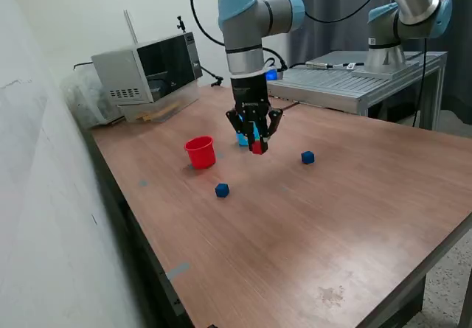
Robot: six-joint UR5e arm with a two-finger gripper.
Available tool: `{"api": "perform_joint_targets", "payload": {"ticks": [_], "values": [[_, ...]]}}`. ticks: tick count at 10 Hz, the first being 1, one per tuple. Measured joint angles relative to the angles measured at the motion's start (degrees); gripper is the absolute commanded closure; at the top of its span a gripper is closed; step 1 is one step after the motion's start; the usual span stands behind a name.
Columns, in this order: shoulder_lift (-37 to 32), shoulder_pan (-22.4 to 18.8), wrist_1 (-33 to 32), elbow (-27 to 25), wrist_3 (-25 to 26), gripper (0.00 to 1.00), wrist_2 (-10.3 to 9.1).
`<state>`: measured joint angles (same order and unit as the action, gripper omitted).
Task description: Place red objects in the red bin, and blue objects in the blue bin.
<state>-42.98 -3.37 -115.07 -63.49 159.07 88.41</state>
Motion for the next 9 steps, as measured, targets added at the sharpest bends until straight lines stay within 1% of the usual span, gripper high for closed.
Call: {"api": "perform_joint_targets", "payload": {"ticks": [3, 6, 9], "values": [[-2.2, 4.4, 1.4, 0.9, 0.8, 1.0, 0.01], [-2.8, 9.7, 1.8, 3.0, 3.3, 1.0, -0.01], [-2.6, 14.3, 1.1, 3.5, 6.1, 1.0, -0.24]]}}
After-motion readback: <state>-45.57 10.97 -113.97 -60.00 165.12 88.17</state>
